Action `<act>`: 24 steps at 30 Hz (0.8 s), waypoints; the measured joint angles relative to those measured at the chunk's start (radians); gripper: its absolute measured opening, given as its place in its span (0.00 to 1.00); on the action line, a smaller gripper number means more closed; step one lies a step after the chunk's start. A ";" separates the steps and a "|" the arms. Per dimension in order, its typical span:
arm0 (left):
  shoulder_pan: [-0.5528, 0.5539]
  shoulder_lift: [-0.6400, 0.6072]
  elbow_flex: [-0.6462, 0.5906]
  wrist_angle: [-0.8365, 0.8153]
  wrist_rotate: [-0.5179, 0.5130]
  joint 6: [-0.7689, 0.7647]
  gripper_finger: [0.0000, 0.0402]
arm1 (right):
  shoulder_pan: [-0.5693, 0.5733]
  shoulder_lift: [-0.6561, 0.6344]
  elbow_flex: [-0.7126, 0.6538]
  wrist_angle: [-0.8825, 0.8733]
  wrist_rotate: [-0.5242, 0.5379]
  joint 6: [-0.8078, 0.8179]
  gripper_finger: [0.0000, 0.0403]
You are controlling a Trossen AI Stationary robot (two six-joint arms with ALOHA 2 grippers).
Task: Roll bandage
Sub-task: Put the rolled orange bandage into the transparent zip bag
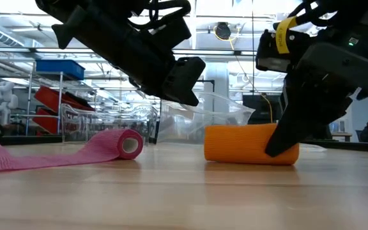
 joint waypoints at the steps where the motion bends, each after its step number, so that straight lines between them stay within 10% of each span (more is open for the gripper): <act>1: 0.000 0.000 0.000 -0.001 0.000 0.000 0.03 | 0.000 0.000 0.003 0.002 -0.010 -0.009 0.29; 13: 0.000 0.000 0.000 -0.015 -0.006 0.003 0.03 | 0.000 -0.030 0.029 -0.008 -0.031 0.043 0.14; 24: 0.014 0.050 0.000 0.027 0.067 -0.050 0.04 | -0.027 -0.137 0.031 -0.133 0.221 0.139 0.14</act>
